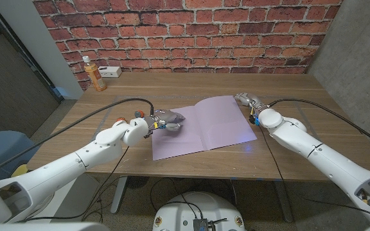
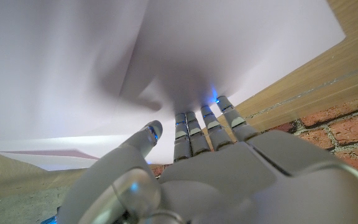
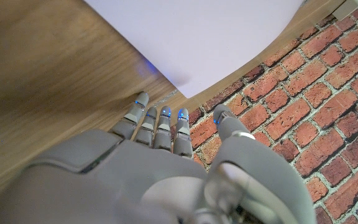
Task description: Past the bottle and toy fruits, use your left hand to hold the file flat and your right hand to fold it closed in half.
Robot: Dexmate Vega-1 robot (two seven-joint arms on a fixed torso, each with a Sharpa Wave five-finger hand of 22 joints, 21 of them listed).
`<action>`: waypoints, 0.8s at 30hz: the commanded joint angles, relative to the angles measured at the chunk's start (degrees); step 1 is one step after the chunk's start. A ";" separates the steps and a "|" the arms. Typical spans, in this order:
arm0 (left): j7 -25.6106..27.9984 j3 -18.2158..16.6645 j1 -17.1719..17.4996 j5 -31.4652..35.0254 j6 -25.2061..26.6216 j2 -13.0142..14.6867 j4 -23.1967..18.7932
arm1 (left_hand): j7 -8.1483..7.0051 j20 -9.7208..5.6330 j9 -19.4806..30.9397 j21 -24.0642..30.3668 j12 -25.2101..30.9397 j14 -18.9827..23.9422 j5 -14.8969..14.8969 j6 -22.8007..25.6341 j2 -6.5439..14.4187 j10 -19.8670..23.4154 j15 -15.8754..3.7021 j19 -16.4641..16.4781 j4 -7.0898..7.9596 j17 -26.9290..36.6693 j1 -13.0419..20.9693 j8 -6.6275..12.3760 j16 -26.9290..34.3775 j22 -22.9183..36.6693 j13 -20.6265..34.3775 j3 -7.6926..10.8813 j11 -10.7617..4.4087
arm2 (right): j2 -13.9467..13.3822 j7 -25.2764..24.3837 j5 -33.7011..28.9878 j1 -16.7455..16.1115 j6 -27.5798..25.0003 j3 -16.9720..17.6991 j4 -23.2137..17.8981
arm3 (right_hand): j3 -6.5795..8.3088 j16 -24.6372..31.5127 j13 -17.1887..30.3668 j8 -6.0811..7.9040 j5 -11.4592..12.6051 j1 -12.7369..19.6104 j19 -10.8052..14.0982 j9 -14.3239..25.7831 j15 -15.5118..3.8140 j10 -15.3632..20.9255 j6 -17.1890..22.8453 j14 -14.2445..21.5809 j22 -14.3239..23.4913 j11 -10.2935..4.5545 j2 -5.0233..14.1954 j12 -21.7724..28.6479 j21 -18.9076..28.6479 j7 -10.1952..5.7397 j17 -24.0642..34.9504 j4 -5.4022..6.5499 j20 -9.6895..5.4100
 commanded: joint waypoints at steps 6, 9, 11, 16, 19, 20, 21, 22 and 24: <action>0.73 -0.63 0.47 0.27 0.81 0.11 -0.28 | -0.33 -0.29 0.67 0.38 0.43 0.08 0.24 0.94 1.37 0.24 -1.56 0.91 -0.02 0.06 0.12 0.50 0.31 1.17 0.29 0.38 0.12 | 0.88 3.49 2.61 2.32 0.49 -0.50 4.59 | 0.00 2.01 0.33 -0.11 -0.12 -0.51 4.27 0.27 1.86 -0.49 -1.21 4.65 0.15 0.10 0.53 0.35 0.18 -0.10 0.27 1.69 2.73; 0.69 -0.57 0.29 0.34 0.88 -0.05 -0.05 | -0.41 -0.37 0.67 0.35 0.43 -0.04 0.23 0.74 1.44 0.18 -1.53 0.87 -0.04 0.08 0.19 0.43 0.30 1.17 0.28 0.37 0.16 | 0.64 5.38 4.35 1.85 2.46 0.10 4.83 | -0.02 2.85 0.34 -0.21 -0.06 -0.70 6.53 0.28 1.69 -0.36 -1.97 6.66 0.25 0.23 0.63 0.44 0.64 -0.07 0.38 2.21 3.08; 0.67 -0.46 0.07 0.48 0.89 -0.21 0.20 | -0.35 -0.34 0.67 0.33 0.43 -0.15 0.22 0.66 1.47 0.15 -1.51 0.86 -0.01 0.10 0.21 0.41 0.29 1.17 0.28 0.36 0.09 | 0.52 7.52 6.18 1.53 4.35 0.72 5.32 | 0.00 3.49 0.34 -0.29 0.00 -0.77 8.24 0.29 1.49 0.11 -2.69 8.22 0.31 0.46 0.67 0.62 1.02 -0.05 0.45 2.54 3.20; 0.82 -0.19 -0.46 0.61 0.65 -0.66 0.83 | -0.38 -0.43 0.67 0.32 0.32 -0.27 0.21 0.35 1.55 -0.26 -1.55 0.92 0.01 0.14 0.31 0.34 0.31 1.18 0.28 0.33 0.11 | 0.50 12.23 11.08 0.26 8.07 2.26 5.16 | 0.00 4.62 0.32 -0.20 0.10 -1.27 12.26 0.27 1.60 2.05 -3.91 11.22 0.32 1.81 0.34 1.20 1.88 0.50 0.62 3.47 3.48; 0.78 -0.03 -0.74 0.66 0.46 -0.83 1.10 | -0.44 -0.43 0.67 0.30 0.33 -0.38 0.21 0.26 1.56 -0.31 -1.54 0.92 0.00 0.14 0.36 0.33 0.30 1.18 0.28 0.33 0.07 | -0.18 14.92 12.66 0.46 7.83 2.10 4.08 | -0.07 4.58 0.29 0.52 0.03 -1.98 14.82 0.24 2.24 3.66 -2.17 11.93 0.21 3.29 -0.14 1.52 2.24 2.19 0.56 4.13 3.77; 0.75 0.01 -0.81 0.66 0.47 -0.89 1.19 | -0.40 -0.48 0.67 0.30 0.33 -0.43 0.21 0.23 1.55 -0.33 -1.59 0.93 -0.02 0.14 0.39 0.33 0.29 1.18 0.29 0.32 0.05 | -0.39 15.94 13.15 0.61 7.84 2.00 3.82 | -0.15 4.63 0.28 0.54 0.00 -2.15 15.04 0.24 2.28 3.99 -2.07 12.16 0.19 3.49 -0.26 1.60 2.24 2.39 0.57 4.25 3.87; 0.77 0.07 -0.88 0.75 0.50 -0.95 1.25 | -0.36 -0.48 0.67 0.29 0.32 -0.45 0.20 0.21 1.58 -0.38 -1.55 0.93 0.02 0.16 0.38 0.33 0.30 1.18 0.29 0.31 0.04 | -0.60 16.91 13.53 0.81 7.86 1.85 3.58 | -0.19 4.63 0.28 0.54 -0.03 -2.27 15.19 0.23 2.32 4.29 -2.03 12.24 0.18 3.61 -0.32 1.68 2.23 2.50 0.57 4.34 3.92; 0.77 0.12 -0.94 0.79 0.50 -1.00 1.32 | -0.39 -0.48 0.67 0.29 0.33 -0.48 0.20 0.21 1.58 -0.37 -1.58 0.94 0.01 0.16 0.40 0.34 0.29 1.18 0.29 0.31 0.00 | -0.76 17.36 13.57 0.87 8.14 1.71 3.26 | -0.25 4.73 0.27 0.48 -0.07 -2.50 15.69 0.22 2.55 4.55 -2.11 12.72 0.17 3.74 -0.41 1.69 2.28 2.77 0.56 4.51 3.84; 0.81 0.19 -1.00 0.80 0.47 -1.07 1.39 | -0.40 -0.46 0.67 0.28 0.33 -0.48 0.20 0.16 1.59 -0.39 -1.57 0.93 -0.03 0.16 0.45 0.33 0.31 1.18 0.29 0.30 0.00 | -0.93 18.19 13.95 1.00 8.58 1.61 2.76 | -0.36 4.82 0.26 0.25 -0.13 -2.81 16.08 0.21 2.50 4.81 -2.61 13.25 0.15 3.89 -0.60 1.67 2.24 3.42 0.53 4.72 4.02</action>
